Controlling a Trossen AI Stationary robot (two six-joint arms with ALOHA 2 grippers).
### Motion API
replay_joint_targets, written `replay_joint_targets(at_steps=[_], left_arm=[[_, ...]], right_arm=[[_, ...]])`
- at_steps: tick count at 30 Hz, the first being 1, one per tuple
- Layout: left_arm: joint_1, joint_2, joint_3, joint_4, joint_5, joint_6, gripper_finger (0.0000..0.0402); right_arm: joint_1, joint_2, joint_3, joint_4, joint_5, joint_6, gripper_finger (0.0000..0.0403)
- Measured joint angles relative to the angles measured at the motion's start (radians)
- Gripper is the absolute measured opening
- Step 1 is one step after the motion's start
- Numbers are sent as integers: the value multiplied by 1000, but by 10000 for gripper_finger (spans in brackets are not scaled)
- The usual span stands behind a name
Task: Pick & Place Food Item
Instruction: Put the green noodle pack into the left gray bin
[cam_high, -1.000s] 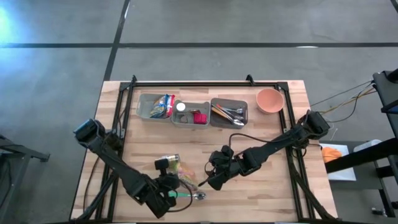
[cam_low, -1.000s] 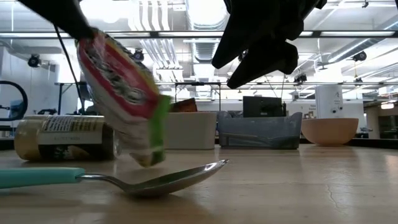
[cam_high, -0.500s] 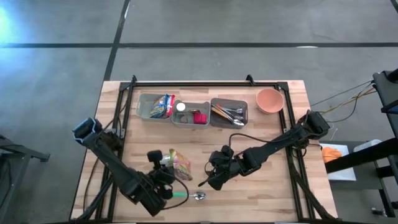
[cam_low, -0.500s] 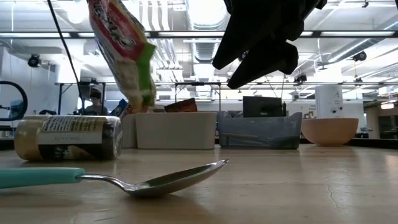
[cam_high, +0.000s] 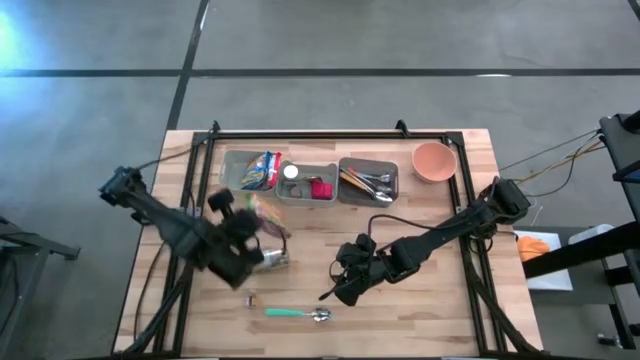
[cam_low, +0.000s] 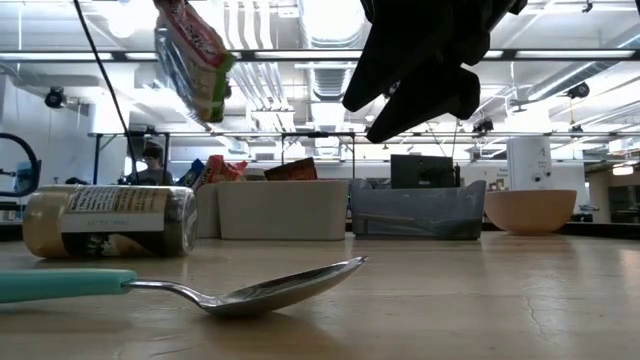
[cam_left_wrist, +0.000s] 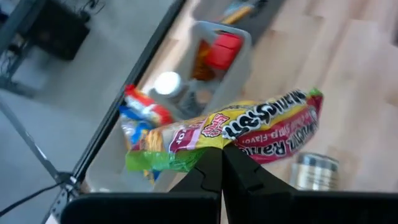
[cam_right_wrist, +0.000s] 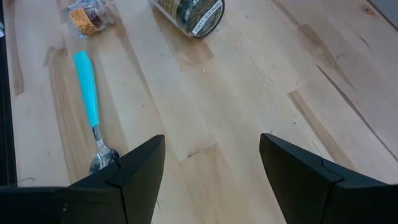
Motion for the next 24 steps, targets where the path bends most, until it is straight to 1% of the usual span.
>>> replay_joint_targets(at_steps=[6, 11, 16, 21, 24], left_arm=[[188, -109, -48, 0, 15, 40, 0], [375, -165, -99, 0, 27, -8, 0], [554, -164, -122, 6, 27, 12, 0], [691, -146, -172, 16, 49, 33, 0], [754, -138, -208, 36, 81, 43, 0]], right_arm=[[0, 0, 0, 0, -2, -1, 260], [0, 0, 0, 0, -3, -8, 260], [0, 0, 0, 1, -3, -8, 260], [0, 0, 0, 1, -2, -15, 260], [0, 0, 0, 1, -2, -20, 260]])
